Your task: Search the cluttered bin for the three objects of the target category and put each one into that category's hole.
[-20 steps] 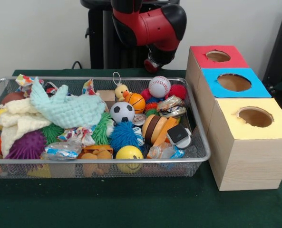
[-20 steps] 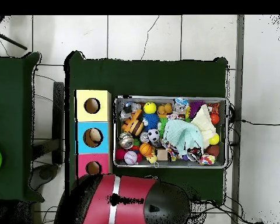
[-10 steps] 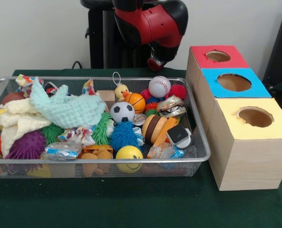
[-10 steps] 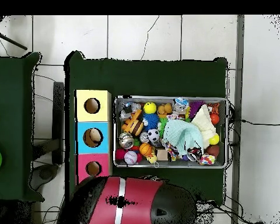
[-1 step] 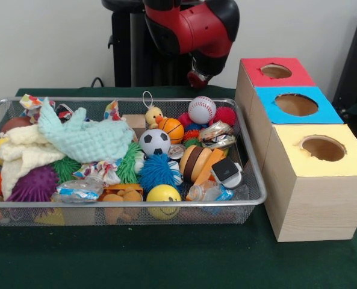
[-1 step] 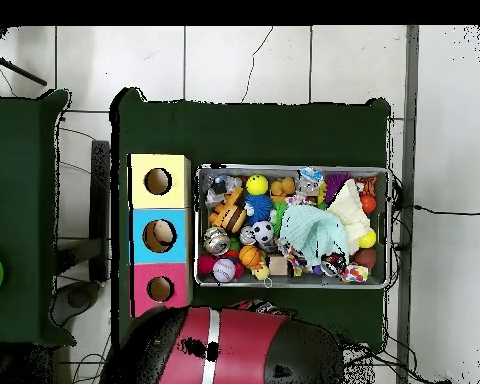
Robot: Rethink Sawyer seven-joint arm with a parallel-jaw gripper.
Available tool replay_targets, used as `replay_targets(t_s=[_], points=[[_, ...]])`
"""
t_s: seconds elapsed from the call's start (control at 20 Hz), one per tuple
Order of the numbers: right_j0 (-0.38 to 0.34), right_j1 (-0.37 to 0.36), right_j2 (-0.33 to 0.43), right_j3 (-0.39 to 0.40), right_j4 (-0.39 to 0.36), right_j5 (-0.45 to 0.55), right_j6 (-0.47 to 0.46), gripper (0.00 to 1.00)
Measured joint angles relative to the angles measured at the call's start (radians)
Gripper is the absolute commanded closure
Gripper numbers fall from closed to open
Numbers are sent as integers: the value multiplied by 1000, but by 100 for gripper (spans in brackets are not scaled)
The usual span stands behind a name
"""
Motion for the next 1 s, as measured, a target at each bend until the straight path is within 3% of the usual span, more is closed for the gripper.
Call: replay_targets(t_s=[0.25,0.55,1.0], points=[[0,-39,20,4,4,67,0,100],[4,-84,33,20,9,79,0,100],[34,-150,21,30,18,-115,1,100]])
